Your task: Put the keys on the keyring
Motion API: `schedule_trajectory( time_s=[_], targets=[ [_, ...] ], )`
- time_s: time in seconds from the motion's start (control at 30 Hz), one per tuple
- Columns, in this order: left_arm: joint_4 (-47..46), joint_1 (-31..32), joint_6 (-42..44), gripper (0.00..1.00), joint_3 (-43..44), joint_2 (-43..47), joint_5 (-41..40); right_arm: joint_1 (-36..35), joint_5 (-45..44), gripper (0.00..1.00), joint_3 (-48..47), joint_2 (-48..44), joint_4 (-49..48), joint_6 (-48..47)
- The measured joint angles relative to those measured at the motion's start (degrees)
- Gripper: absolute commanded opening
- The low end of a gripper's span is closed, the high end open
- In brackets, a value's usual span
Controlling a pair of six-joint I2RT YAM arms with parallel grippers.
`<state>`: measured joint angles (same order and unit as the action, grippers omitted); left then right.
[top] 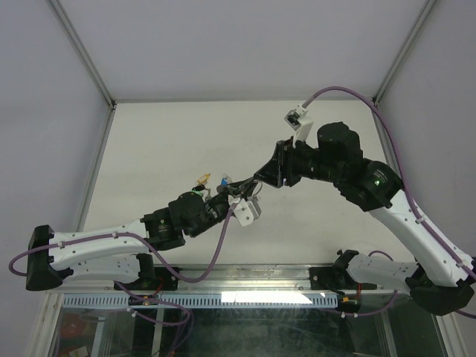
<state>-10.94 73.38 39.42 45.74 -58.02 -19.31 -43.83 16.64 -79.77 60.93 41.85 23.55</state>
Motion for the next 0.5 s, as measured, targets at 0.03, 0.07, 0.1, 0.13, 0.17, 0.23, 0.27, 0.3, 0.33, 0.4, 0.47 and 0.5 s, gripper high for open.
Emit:
schedule_trajectory(
  time_s=[0.03, 0.07, 0.1, 0.13, 0.17, 0.23, 0.27, 0.3, 0.33, 0.4, 0.47, 0.5],
  targets=[
    [0.15, 0.00, -0.07, 0.00, 0.00, 0.00, 0.20, -0.44, 0.02, 0.43, 0.00, 0.00, 0.22, 0.15],
    [0.35, 0.00, -0.11, 0.00, 0.04, 0.00, 0.39, -0.74, 0.04, 0.42, -0.02, 0.00, 0.48, 0.20],
    [0.52, 0.00, -0.11, 0.00, 0.07, 0.00, 0.44, -0.92, 0.07, 0.42, -0.02, 0.02, 0.70, 0.31],
    [0.66, 0.00, -0.13, 0.00, 0.09, 0.00, 0.46, -0.96, 0.09, 0.41, -0.04, 0.07, 1.01, 0.35],
    [0.68, 0.00, -0.13, 0.00, 0.09, 0.00, 0.44, -1.03, 0.11, 0.41, -0.07, 0.15, 1.38, 0.37],
    [0.70, 0.00, -0.13, 0.00, 0.09, 0.00, 0.42, -1.05, 0.09, 0.41, -0.31, 0.55, 2.27, 0.33],
    [0.70, 0.00, -0.13, 0.00, 0.09, 0.02, 0.42, -1.05, 0.09, 0.41, -0.46, 0.81, 2.60, 0.31],
    [0.70, -0.02, -0.13, 0.00, 0.09, 0.04, 0.44, -1.05, 0.07, 0.41, -0.68, 1.18, 2.93, 0.31],
    [0.68, -0.02, -0.13, 0.00, 0.09, 0.09, 0.42, -1.05, 0.04, 0.41, -0.76, 1.53, 3.06, 0.24],
    [0.70, 0.00, -0.13, 0.00, 0.09, 0.31, 0.44, -1.05, 0.02, 0.37, -0.79, 2.12, 3.41, 0.13],
    [0.70, -0.02, -0.11, 0.00, 0.09, 0.57, 0.42, -1.07, 0.04, 0.31, -0.79, 2.56, 3.54, 0.07],
    [0.70, -0.02, -0.11, 0.00, 0.09, 0.72, 0.42, -1.07, 0.09, 0.27, -0.79, 2.78, 3.54, 0.02]
  ],
)
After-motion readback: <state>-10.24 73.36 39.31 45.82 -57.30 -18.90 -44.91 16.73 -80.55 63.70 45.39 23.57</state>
